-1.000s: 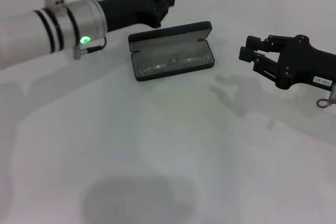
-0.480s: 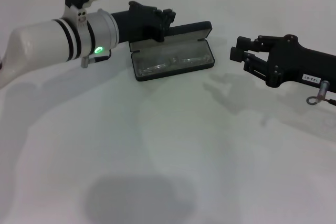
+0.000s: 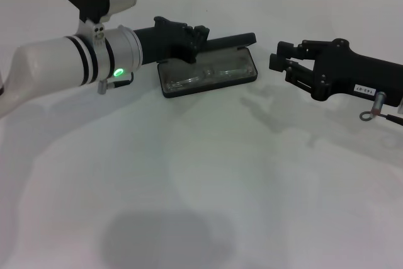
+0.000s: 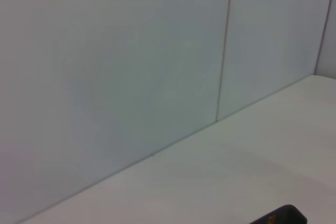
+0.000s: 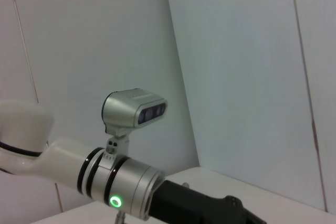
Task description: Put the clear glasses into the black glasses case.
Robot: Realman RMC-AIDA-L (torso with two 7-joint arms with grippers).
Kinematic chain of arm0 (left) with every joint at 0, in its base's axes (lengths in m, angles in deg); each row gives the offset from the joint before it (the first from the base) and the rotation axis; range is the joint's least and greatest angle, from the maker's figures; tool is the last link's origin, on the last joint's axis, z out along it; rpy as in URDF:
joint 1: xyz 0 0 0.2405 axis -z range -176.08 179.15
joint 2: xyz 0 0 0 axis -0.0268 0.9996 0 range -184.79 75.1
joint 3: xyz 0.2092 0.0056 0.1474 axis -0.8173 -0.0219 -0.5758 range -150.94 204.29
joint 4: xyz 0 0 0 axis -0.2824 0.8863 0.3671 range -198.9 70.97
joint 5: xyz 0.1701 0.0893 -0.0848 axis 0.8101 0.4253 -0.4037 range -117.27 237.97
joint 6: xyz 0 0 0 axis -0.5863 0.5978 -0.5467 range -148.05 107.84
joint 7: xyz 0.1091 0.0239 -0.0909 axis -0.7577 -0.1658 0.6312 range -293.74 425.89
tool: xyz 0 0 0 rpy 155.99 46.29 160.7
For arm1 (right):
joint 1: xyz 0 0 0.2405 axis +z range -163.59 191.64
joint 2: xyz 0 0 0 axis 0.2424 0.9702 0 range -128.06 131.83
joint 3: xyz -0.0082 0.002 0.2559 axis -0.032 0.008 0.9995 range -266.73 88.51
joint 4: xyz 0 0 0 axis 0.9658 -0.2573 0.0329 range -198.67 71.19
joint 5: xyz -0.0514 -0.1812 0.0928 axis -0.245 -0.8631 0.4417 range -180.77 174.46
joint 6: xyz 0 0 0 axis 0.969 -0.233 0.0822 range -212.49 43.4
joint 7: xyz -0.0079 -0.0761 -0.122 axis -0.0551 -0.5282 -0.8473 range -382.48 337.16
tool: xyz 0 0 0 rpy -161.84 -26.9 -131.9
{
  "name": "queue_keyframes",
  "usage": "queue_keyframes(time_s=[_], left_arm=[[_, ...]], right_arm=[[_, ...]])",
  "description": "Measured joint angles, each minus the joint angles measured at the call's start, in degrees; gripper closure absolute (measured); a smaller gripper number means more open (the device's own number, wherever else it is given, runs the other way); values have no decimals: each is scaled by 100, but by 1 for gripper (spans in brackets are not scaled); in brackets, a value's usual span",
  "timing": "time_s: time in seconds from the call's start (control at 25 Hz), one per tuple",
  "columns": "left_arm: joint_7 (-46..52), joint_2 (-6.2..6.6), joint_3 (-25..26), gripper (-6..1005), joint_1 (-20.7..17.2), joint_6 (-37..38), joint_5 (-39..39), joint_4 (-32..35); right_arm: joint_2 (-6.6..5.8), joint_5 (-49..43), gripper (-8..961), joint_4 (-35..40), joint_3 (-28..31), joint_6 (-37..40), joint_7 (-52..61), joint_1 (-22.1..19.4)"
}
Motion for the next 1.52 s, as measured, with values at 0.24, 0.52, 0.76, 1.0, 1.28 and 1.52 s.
queue_keyframes(time_s=[0.24,0.52,0.76,1.0,1.28,1.52], left_arm=[[82,-20,-7,917,-48,273,2,-161],[175,-28,-247,912,-87,373,11,-243],[216,-11,-307,908,-297,689,10,17],[16,21,-303,903,-1328,1987,-173,1615],[-316,112,-204,743,-2157,3334,-775,2083],[-686,112,423,577,-2503,4379,-790,1859]], right_arm=[[0,18,696,-62,17,-11,-76,41],[1,26,695,-67,21,-11,-114,63],[8,35,696,-51,22,4,-141,69],[0,37,695,-42,31,42,-238,53],[-35,37,645,-57,82,358,-563,14],[-9,7,584,-66,129,402,-591,42]])
